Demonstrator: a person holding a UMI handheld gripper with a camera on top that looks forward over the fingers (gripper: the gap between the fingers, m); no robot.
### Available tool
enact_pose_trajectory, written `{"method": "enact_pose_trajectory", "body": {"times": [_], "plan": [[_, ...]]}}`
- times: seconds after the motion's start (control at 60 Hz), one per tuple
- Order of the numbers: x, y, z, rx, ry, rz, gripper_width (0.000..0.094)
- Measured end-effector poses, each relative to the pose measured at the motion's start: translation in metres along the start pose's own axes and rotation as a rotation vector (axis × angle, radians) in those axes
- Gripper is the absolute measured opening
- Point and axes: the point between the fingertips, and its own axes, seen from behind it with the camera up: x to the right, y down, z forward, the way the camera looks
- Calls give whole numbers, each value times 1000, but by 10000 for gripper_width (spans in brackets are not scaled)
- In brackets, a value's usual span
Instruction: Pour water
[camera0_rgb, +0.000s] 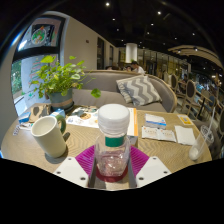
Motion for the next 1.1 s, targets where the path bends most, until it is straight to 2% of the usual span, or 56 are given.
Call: {"method": "enact_pose_trajectory", "body": {"times": [0.067, 0.117, 0.15, 0.2, 0.25, 0.317, 0.45, 0.883, 1.1], "plan": [[0, 6, 1, -38, 4, 16, 511], [-4, 18, 1, -87, -11, 41, 574], [-7, 22, 0, -110, -27, 60, 665], [-9, 27, -5, -139, -31, 74, 866], [-9, 27, -14, -147, -23, 60, 830], [-7, 23, -30, -148, 3, 22, 866], [-16, 13, -75, -157, 30, 5, 858], [-83, -10, -299, -169, 113, 12, 851], [-105, -7, -351, -160, 122, 28, 853]]}}
